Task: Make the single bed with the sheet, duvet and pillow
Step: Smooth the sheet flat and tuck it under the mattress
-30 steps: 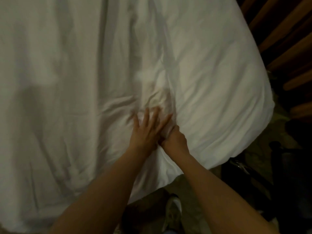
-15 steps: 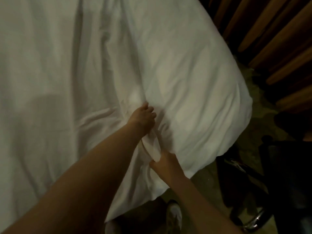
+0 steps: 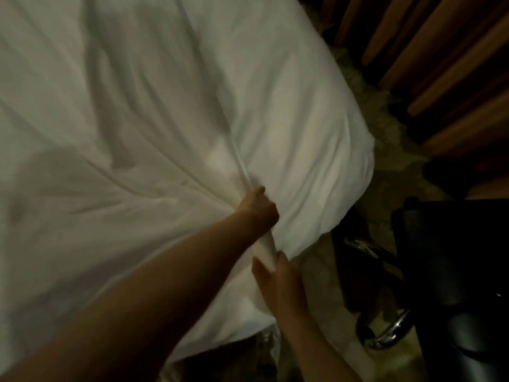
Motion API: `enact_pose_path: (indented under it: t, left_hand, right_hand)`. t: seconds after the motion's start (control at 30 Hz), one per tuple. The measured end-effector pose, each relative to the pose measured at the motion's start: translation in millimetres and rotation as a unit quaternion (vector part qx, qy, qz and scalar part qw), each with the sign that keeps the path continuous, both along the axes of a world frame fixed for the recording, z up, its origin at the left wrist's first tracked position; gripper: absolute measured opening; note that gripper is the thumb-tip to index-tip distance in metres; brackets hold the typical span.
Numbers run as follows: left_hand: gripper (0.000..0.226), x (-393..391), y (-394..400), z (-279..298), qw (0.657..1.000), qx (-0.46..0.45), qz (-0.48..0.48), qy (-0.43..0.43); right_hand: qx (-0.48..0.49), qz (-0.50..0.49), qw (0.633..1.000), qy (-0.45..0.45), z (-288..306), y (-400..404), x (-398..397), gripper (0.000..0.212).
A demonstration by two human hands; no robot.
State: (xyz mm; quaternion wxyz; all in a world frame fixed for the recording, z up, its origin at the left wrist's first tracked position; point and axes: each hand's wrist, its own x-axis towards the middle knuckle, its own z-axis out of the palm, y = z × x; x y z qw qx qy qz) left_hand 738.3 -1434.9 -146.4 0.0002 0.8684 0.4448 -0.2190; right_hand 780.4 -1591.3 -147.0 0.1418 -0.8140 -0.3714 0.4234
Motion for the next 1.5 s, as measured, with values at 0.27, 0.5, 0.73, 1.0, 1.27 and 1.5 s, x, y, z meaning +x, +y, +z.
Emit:
enact_pose_path:
  t: [0.27, 0.5, 0.73, 1.0, 1.27, 1.5]
  left_hand:
    - [0.03, -3, -40, 9, 0.959, -0.03, -0.279, 0.051]
    - [0.078, -69, -34, 28, 0.999, -0.027, 0.004, -0.044]
    - [0.107, -256, -15, 64, 0.971, -0.007, 0.238, -0.018]
    - [0.111, -443, -50, 43, 0.921, -0.094, 0.378, -0.004]
    - [0.099, -479, -79, 26, 0.909, -0.116, 0.397, -0.052]
    - [0.08, -418, 7, 49, 0.949, -0.08, 0.285, -0.109]
  right_hand:
    - [-0.065, 0.138, 0.968, -0.198, -32, -17, 5, 0.096]
    - [-0.002, 0.263, 0.935, -0.237, 30, 41, -8, 0.106]
    - [0.087, 0.465, 0.846, -0.246, 59, 99, -117, 0.108]
    - [0.033, 0.541, 0.795, -0.274, 16, 116, -245, 0.118]
    - [-0.016, 0.546, 0.779, -0.309, 23, 123, -264, 0.122]
    - [0.129, 0.572, 0.739, -0.33, 51, 194, -298, 0.088]
